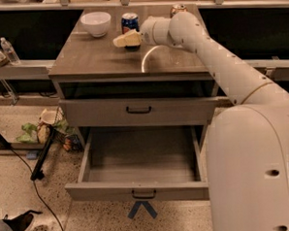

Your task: Place pepsi can into middle drawer

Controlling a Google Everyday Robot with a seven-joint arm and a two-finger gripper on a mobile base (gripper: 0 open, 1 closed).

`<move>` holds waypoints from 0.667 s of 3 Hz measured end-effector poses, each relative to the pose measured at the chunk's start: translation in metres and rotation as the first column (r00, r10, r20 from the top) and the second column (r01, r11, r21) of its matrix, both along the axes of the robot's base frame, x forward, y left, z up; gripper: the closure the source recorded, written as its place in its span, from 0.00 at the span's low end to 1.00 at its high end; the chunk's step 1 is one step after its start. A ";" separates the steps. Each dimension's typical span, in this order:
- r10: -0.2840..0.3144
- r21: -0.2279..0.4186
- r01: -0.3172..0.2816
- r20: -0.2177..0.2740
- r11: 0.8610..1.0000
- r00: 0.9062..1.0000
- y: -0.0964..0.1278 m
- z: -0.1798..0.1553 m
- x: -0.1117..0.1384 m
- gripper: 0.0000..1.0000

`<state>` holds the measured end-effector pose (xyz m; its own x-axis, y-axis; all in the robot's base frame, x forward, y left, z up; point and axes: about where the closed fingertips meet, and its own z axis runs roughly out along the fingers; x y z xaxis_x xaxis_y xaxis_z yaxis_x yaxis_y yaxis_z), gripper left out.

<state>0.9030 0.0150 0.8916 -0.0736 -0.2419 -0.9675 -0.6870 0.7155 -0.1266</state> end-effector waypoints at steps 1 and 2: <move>-0.053 0.029 0.052 0.010 0.998 0.999 -0.014 0.005 0.018 0.02; -0.127 0.055 0.125 0.052 0.991 0.990 -0.045 0.025 0.027 0.33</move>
Offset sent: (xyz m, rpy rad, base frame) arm 0.0335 -0.0783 0.0471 0.0772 -0.1035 -0.2053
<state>0.9300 -0.0301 0.9168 -0.0460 -0.1838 -0.9819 -0.5839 0.8025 -0.1229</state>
